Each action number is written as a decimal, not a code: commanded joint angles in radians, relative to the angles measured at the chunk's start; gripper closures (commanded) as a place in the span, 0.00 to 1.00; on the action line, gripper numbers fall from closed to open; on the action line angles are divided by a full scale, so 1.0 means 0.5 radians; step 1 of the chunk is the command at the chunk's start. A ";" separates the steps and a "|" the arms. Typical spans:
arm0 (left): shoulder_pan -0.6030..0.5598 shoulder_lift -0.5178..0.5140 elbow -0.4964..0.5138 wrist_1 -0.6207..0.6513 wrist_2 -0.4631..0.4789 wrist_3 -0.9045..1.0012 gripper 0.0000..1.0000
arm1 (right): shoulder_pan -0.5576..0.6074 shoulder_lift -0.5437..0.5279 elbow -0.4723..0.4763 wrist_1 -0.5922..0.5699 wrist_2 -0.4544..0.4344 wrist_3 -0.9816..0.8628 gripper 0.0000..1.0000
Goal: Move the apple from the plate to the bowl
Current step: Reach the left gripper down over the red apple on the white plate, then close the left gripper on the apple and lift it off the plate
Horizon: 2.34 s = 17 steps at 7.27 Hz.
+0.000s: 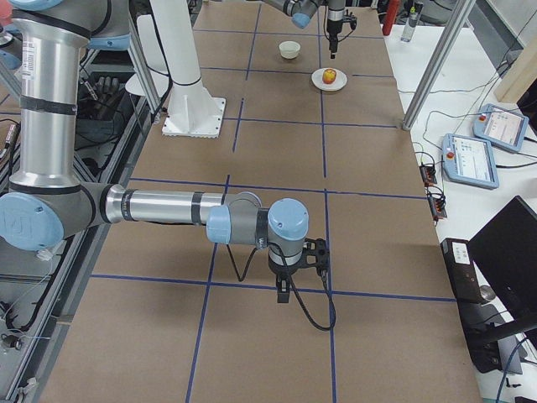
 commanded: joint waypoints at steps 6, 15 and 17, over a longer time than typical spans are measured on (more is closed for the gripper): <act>0.184 -0.100 0.351 -0.338 0.119 -0.205 0.00 | 0.000 0.000 0.000 0.000 0.000 0.000 0.00; -0.017 0.028 0.087 -0.242 0.122 -0.178 0.55 | 0.000 0.000 0.000 0.000 0.003 0.000 0.00; -0.149 0.228 -0.330 0.083 0.119 0.137 0.54 | 0.000 0.000 0.000 0.000 0.000 0.000 0.00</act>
